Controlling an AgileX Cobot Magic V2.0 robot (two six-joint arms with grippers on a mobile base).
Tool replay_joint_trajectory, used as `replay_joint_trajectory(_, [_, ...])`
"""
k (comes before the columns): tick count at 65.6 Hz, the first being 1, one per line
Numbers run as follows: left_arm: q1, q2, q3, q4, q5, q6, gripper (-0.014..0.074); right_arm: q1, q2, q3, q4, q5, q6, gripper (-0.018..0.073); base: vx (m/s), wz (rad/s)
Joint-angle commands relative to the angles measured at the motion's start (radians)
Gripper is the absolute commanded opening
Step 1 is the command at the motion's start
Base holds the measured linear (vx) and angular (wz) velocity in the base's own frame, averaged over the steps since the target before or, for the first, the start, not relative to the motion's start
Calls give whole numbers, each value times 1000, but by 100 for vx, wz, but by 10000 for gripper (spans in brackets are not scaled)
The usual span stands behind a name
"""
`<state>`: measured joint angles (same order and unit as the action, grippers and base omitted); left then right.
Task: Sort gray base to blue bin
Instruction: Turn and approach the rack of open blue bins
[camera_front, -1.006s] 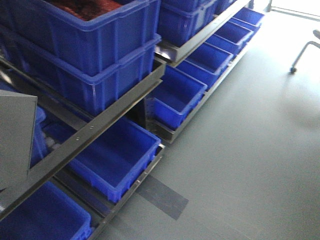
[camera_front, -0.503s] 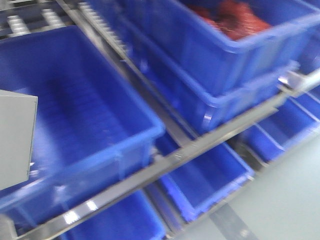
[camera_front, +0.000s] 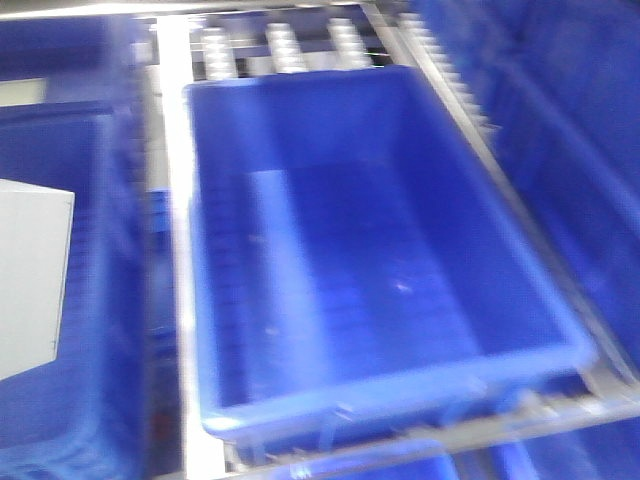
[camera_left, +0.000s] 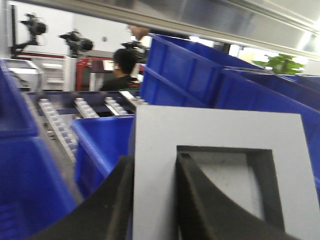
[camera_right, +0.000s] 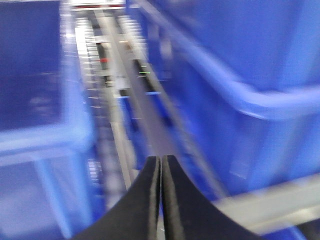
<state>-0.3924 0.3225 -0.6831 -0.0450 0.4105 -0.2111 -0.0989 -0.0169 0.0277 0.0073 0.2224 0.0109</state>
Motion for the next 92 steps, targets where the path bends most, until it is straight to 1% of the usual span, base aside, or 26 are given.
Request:
replay_joint_trajectory(1, [-5,11,-27,-9,-105,-6,-6,-2,15,2,-7,-72,-11,-5,11,62])
replay_joint_trajectory(15, [-5,11,-27,-9,-105,-6,-6,-2,15,2,-7,-72,-11,-5,9,50])
replay_joint_trajectory(29, [-5,11,-27,-9,-105,-6,-6,-2,15,2,-7,-72,-11,-5,5,24])
replay_joint_trajectory(92, [-5,11,-27,-9,-105,-6,-6,-2,15,2,-7,-72,-11,-5,1,3])
